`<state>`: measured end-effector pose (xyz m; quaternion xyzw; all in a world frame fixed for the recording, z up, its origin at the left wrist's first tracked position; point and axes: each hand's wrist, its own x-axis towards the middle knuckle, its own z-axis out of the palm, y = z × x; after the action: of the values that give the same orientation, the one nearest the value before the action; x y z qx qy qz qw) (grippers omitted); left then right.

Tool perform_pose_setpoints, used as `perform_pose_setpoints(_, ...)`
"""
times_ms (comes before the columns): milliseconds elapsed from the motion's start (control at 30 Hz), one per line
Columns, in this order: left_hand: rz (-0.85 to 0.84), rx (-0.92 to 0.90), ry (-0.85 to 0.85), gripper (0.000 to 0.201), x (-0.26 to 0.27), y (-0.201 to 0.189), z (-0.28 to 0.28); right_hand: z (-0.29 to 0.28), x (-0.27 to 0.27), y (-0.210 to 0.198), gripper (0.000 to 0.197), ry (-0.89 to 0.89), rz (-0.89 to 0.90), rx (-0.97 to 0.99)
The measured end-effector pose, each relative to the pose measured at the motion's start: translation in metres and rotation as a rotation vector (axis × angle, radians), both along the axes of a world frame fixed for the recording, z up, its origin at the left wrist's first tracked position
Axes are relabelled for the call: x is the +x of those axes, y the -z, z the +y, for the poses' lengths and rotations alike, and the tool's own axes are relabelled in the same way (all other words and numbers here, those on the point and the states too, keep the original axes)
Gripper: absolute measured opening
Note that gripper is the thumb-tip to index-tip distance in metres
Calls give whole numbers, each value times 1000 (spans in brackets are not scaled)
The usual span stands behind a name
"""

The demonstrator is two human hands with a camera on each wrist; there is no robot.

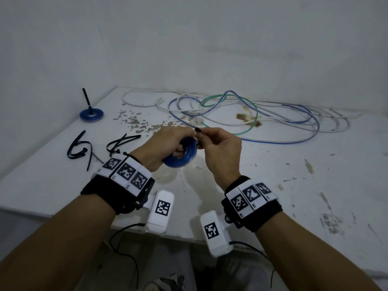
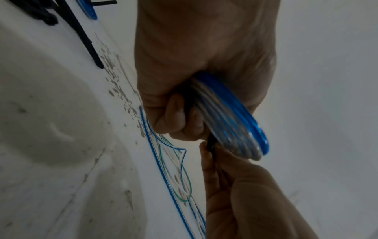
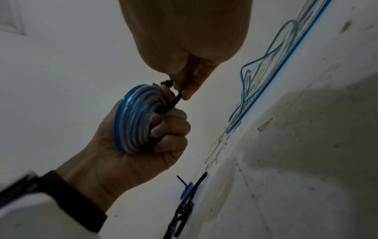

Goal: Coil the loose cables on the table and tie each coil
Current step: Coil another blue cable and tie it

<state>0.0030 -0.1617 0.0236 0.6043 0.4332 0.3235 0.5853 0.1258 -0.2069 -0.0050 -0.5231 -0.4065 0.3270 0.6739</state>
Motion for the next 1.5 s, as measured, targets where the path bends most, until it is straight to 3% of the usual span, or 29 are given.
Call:
perform_pose_setpoints(167,3,69,-12,24,-7,9,0,-2,6,-3,22,-136,-36,-55)
perform_pose_setpoints(233,9,90,2,25,-8,13,-1,-2,8,-7,11,-166,-50,-87)
perform_pose_setpoints(433,43,111,77,31,-3,21,-6,3,16,-11,14,-122,-72,-223)
perform_pose_setpoints(567,15,79,42,39,-1,24,-7,5,16,-9,20,-20,-205,-181)
perform_pose_setpoints(800,42,142,-15,17,-2,23,-9,11,15,-8,19,75,-382,-129)
perform_pose_setpoints(1167,166,347,164,32,-6,28,-18,23,25,-7,21,132,-415,-170)
perform_pose_setpoints(1500,258,406,216,33,2,21,-16,43,33,-12,26,217,-505,-223)
